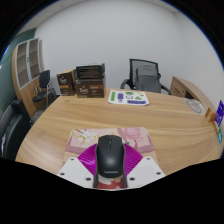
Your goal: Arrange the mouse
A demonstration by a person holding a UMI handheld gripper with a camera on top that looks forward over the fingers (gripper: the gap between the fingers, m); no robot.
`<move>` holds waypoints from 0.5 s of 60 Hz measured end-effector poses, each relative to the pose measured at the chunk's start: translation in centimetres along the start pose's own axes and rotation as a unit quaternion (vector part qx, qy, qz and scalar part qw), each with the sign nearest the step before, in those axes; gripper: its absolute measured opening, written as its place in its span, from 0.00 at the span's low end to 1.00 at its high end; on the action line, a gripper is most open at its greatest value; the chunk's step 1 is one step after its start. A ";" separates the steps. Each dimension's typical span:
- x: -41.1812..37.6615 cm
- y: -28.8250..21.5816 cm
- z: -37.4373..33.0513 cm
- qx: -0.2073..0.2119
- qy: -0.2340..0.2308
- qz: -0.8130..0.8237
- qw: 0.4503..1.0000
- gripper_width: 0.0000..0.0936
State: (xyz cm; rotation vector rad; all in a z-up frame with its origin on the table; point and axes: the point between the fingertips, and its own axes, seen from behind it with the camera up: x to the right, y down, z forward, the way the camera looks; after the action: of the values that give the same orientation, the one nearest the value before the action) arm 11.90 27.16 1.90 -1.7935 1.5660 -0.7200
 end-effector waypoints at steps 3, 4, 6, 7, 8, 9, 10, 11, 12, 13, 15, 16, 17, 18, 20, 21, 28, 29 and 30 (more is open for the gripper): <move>0.2 0.9 0.5 -0.006 0.005 -0.003 1.000 0.35; 0.3 1.2 0.7 -0.008 0.007 -0.004 1.000 0.36; 0.4 1.9 1.0 -0.013 0.010 -0.006 1.000 0.36; 0.4 2.2 1.1 -0.016 0.010 -0.006 1.000 0.37; 0.6 2.6 1.1 -0.017 0.012 -0.005 1.000 0.38; 0.7 2.8 1.1 -0.019 0.014 -0.004 1.000 0.38; 0.8 3.1 1.2 -0.021 0.017 -0.004 1.000 0.39; 0.9 3.2 1.2 -0.021 0.017 -0.004 1.000 0.39; 0.8 3.1 1.2 -0.016 0.016 -0.005 1.000 0.39; 0.8 3.1 1.2 -0.013 0.017 -0.007 1.000 0.39; 1.0 3.1 1.1 -0.012 0.020 -0.011 1.000 0.43; 1.0 3.1 1.0 -0.011 0.021 -0.011 1.000 0.44; 1.0 3.2 1.0 -0.012 0.021 -0.011 1.000 0.46; 1.0 3.3 1.0 -0.012 0.020 -0.010 1.000 0.48; 0.9 3.4 0.9 -0.015 0.018 -0.008 1.000 0.51; 0.9 3.4 0.8 -0.017 0.016 -0.006 1.000 0.53; 1.4 2.2 -0.9 -0.006 0.015 0.006 1.000 0.90; 1.6 1.9 -1.5 -0.003 0.017 0.007 1.000 0.89; 1.8 1.5 -2.0 0.000 0.018 0.008 1.000 0.90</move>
State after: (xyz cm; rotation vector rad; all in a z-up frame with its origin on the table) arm 9.64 25.01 2.05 -1.7754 1.6024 -0.7491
